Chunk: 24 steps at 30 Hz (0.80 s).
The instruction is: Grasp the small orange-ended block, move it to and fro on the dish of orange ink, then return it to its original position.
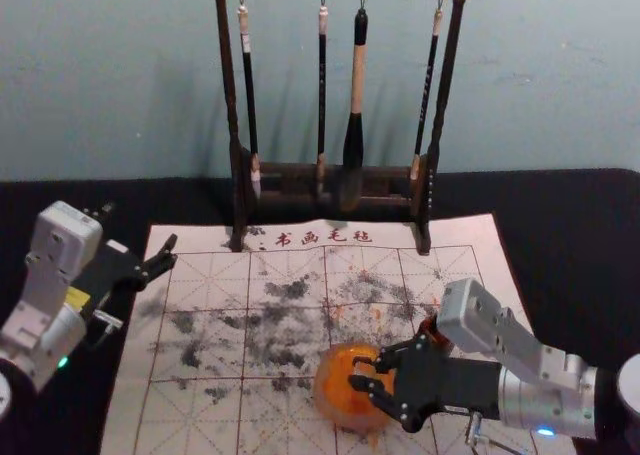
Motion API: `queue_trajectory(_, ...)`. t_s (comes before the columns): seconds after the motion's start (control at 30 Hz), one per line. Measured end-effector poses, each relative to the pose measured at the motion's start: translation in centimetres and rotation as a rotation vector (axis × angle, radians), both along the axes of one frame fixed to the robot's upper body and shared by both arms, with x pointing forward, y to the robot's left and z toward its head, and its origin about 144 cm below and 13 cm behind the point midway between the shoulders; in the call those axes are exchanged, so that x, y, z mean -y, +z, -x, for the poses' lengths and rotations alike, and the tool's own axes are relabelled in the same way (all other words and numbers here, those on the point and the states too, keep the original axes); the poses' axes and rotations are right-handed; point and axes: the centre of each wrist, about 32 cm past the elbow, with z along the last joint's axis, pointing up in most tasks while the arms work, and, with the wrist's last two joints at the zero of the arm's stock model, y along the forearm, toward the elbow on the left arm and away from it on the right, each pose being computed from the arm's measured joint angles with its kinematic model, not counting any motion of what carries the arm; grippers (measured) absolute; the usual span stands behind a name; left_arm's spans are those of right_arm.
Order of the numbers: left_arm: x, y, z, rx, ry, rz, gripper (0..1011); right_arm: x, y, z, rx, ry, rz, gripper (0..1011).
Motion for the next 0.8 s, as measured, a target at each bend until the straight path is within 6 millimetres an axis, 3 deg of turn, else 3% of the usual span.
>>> queue_trajectory(0.8,0.0,0.0,0.0,0.0,0.0,0.0,1001,-0.2,-0.2,-1.4,0.017,-0.036,0.012,99)
